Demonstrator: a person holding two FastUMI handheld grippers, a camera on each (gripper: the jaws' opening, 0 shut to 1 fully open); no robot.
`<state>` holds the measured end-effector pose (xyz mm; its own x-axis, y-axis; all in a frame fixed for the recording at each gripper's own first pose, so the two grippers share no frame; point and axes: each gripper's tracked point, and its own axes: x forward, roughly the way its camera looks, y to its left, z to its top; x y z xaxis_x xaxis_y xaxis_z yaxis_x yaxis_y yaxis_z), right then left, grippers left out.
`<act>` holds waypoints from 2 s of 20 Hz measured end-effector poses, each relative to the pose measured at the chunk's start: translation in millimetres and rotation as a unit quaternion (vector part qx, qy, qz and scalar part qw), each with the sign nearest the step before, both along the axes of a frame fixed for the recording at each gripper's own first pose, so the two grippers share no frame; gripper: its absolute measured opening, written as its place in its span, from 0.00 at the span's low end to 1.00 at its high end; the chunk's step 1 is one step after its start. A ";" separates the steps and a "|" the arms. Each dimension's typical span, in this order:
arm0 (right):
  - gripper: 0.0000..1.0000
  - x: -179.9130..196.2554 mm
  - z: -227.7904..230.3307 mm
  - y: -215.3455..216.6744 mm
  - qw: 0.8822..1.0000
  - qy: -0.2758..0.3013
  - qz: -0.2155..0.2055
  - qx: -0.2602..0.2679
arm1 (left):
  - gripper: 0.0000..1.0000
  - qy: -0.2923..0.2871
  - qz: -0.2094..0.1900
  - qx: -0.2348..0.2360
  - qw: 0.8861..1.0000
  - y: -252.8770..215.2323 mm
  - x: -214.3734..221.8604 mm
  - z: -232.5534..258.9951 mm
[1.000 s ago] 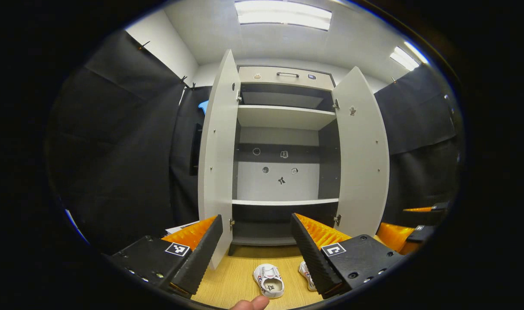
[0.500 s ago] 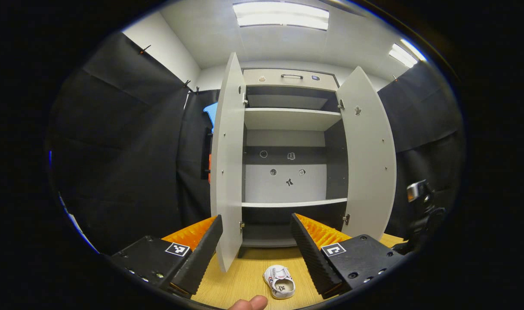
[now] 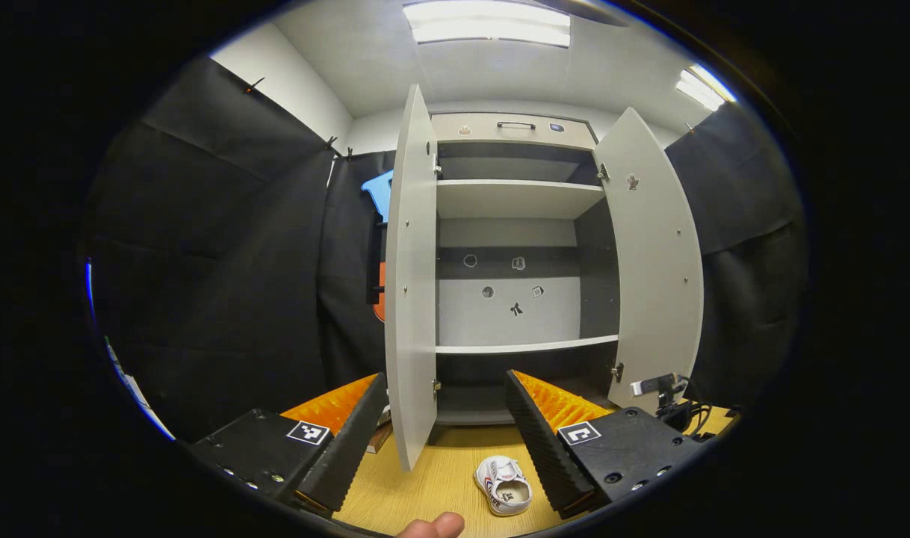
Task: Grab one shoe with the right hand and put it into the shoe cabinet, grab the other shoe with the left hand and put it into the shoe cabinet; then close the right door with the right hand and the left door with the left hand.
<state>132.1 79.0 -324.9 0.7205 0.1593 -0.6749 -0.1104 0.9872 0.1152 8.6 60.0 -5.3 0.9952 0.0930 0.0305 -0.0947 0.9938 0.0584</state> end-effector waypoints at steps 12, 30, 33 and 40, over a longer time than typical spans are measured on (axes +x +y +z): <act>0.29 53.5 -58.8 1.4 0.998 0.061 -0.028 -0.009 | 0.95 0.023 0.003 -0.007 1.000 12.3 17.9 -20.4; 0.04 70.8 -7.0 -18.5 0.989 -0.107 0.016 -0.101 | 0.95 0.039 -0.013 -0.018 0.999 -9.5 25.2 -34.8; 0.04 65.7 46.3 -11.3 0.981 -0.154 0.046 -0.107 | 0.95 0.032 -0.022 -0.023 0.999 -20.7 25.3 -30.9; 0.04 72.9 179.7 -1.6 0.970 -0.216 0.063 -0.094 | 0.95 0.011 -0.036 -0.027 0.999 -39.4 25.5 -19.6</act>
<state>205.0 77.3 -145.2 0.9254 0.1673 -0.3400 -0.2289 0.9618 -0.1498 34.1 20.6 -24.8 0.9998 0.0214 0.0051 -0.0214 0.9998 0.0060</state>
